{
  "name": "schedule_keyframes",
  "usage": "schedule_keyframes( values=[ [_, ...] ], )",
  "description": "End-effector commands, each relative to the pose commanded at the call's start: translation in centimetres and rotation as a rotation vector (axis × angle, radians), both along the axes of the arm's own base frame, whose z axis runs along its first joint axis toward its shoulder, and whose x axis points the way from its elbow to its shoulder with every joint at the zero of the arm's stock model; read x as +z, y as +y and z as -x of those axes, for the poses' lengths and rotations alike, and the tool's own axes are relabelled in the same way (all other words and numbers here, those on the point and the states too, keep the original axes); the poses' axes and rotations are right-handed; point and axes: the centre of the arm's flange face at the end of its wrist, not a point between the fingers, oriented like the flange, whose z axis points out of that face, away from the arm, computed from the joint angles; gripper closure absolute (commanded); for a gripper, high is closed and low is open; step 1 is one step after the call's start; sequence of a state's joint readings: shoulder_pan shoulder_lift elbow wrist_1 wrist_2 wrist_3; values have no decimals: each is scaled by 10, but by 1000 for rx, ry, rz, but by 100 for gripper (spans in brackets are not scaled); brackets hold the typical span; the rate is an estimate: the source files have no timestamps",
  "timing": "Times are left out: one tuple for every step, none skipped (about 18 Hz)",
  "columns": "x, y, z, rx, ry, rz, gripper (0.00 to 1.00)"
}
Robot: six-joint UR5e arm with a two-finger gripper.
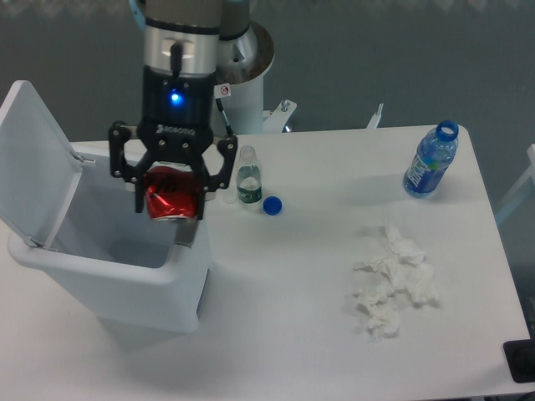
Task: Place the cans in the trash can
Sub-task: 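Carry the red can over the open white trash bin, then open the gripper to drop the red can into the bin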
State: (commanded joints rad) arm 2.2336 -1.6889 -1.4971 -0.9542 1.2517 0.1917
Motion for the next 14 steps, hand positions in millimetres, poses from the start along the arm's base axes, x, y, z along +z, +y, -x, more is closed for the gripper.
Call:
schedule_keyframes(
  values=[
    [-1,2,-2,-5,-1,1,20],
    [-3,4,-5,-11,-3,4,16],
    [-4,6,-10,-21,-3,5,10],
    [-4,8,-12,-25,-5,6,10],
    [-5,8,-13,-27,-5,7,9],
    [-5,8,-13,-27,-5,7,5],
    [-5,8,-13,-27,-5,7,5],
    [-4,8,-13,-29,-4,6,5],
    [-4,7,-13,-28,-3,4,5],
    [-3,7,-12,-28,-2,3,5],
    [-4,7,-10,-26,-2,4,4],
    [-4,6,-7,-24,1,5,4],
    [-4,4,-2,-24,8,5,0],
    [-4,1,5,-21,14,6,0]
  ],
)
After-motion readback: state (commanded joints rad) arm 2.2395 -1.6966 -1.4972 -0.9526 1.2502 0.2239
